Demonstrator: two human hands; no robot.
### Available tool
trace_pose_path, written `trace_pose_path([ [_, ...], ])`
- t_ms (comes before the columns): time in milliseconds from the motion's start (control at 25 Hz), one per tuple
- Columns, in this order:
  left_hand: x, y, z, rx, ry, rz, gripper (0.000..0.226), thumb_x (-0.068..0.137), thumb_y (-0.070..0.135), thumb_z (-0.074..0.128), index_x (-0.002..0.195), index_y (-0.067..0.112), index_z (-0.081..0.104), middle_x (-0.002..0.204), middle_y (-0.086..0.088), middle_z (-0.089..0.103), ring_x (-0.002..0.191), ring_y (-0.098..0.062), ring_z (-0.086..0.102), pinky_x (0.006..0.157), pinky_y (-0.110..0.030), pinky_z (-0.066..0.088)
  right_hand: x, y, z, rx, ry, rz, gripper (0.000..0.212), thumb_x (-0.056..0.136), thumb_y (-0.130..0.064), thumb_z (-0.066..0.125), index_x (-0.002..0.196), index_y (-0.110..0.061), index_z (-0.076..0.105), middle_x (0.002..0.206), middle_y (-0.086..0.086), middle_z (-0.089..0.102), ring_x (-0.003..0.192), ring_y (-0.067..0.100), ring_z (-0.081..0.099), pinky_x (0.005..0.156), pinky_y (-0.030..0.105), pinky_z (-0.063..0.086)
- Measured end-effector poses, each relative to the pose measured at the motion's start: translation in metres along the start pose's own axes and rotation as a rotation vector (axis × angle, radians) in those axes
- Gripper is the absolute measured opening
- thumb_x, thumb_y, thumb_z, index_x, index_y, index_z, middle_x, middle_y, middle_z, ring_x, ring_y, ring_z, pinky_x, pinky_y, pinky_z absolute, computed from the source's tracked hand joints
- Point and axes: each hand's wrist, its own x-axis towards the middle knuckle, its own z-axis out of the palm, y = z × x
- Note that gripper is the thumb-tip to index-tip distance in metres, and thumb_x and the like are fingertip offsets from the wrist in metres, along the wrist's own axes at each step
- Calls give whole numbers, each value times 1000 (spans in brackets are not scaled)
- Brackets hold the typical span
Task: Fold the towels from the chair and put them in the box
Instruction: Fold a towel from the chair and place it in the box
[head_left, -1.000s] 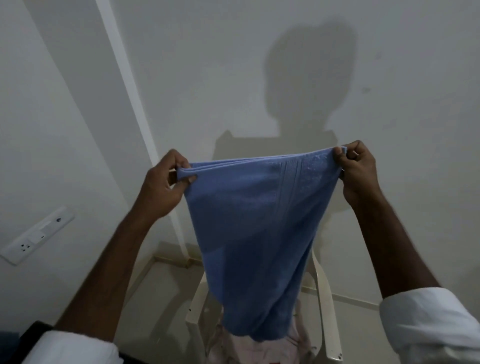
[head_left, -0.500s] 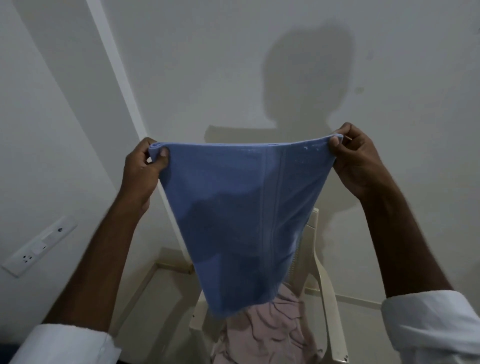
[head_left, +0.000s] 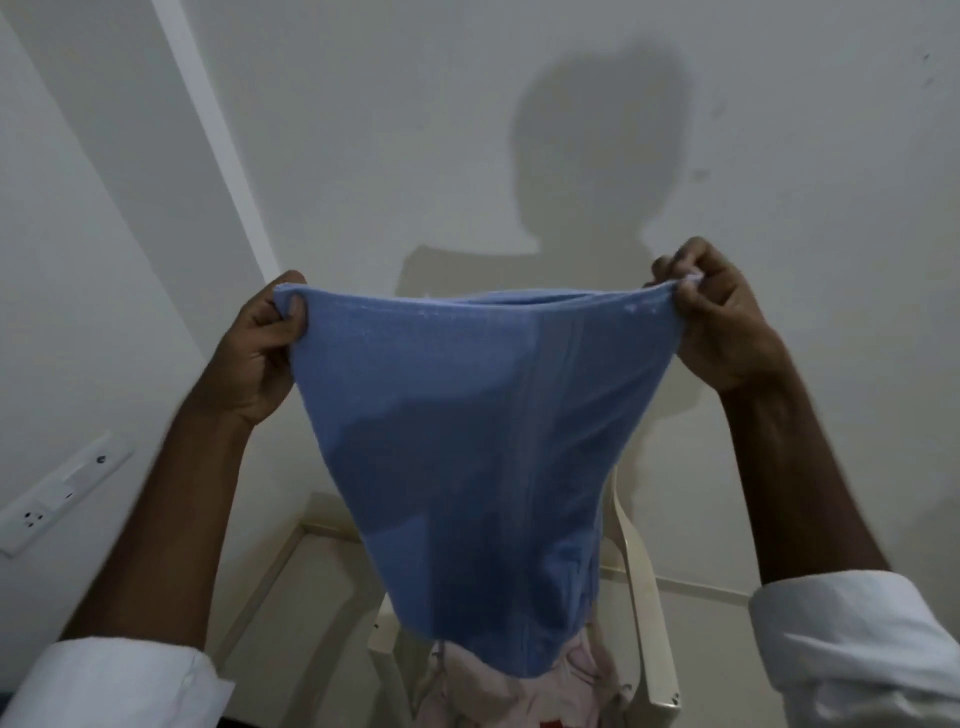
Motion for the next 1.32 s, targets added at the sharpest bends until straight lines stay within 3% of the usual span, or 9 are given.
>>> trace_pose_path([
  [160, 18, -11, 14, 604, 200, -116, 29, 95, 29, 55, 71, 23, 38, 70, -4, 39, 66, -16, 37, 61, -34, 36, 15, 22, 3, -407, 308, 103, 22, 93, -1, 66, 85, -21, 58, 77, -6, 60, 67, 6, 52, 63, 21, 40],
  [240, 18, -11, 17, 492, 176, -82, 31, 94, 27, 56, 70, 23, 37, 68, -1, 38, 65, -15, 35, 60, -32, 37, 12, 31, 0, -441, 392, 103, 20, 91, -7, 71, 86, -22, 58, 79, -3, 59, 67, 8, 52, 62, 22, 40],
  [360, -5, -11, 6, -83, -43, -5, 25, 93, 27, 59, 76, 22, 42, 71, 2, 46, 64, -12, 44, 55, -25, 38, -11, 20, -5, 127, 79, -64, 13, 95, -18, 66, 98, -24, 55, 91, -1, 50, 72, 10, 50, 64, 21, 45],
  [440, -5, -16, 6, 13, -10, -27, 26, 94, 29, 57, 75, 21, 41, 71, -2, 45, 62, -13, 44, 54, -27, 38, -10, 19, -5, 167, 26, -54, 15, 94, -24, 68, 98, -24, 54, 90, -2, 49, 74, 9, 50, 66, 21, 46],
  [560, 11, -22, 8, 531, 114, -24, 39, 92, 40, 58, 73, 12, 38, 70, -10, 35, 65, -18, 35, 56, -40, 42, 6, 33, -2, -229, 300, 118, 32, 82, -31, 81, 91, -22, 53, 82, -9, 57, 70, 5, 51, 63, 19, 38],
  [800, -9, -24, -2, -207, -48, -16, 34, 79, 46, 76, 78, 25, 50, 76, 1, 51, 69, -12, 50, 57, -24, 38, -10, 18, -4, 234, -142, 10, 24, 92, -23, 73, 91, -21, 50, 82, -2, 46, 65, 9, 46, 59, 21, 42],
  [960, 16, -31, 9, 256, 319, 15, 34, 86, 46, 65, 71, 27, 42, 73, -6, 38, 69, -18, 37, 63, -34, 33, 8, 25, -7, -186, 148, 131, 20, 89, -23, 73, 91, -21, 53, 81, -3, 53, 69, 9, 48, 61, 19, 39],
  [1080, 14, -38, 17, 153, 316, 64, 31, 96, 33, 59, 73, 26, 41, 72, -3, 37, 67, -16, 36, 60, -32, 33, 3, 36, -19, -207, 299, 109, 17, 96, -8, 62, 90, -22, 52, 78, -5, 56, 69, 7, 52, 60, 18, 42],
  [1320, 17, -36, 26, 89, 276, 69, 24, 97, 27, 60, 77, 22, 46, 73, 0, 43, 67, -10, 40, 59, -26, 38, -4, 39, -26, -278, 335, 170, 22, 99, -5, 58, 89, -25, 53, 78, -9, 60, 75, 7, 53, 68, 25, 41],
])
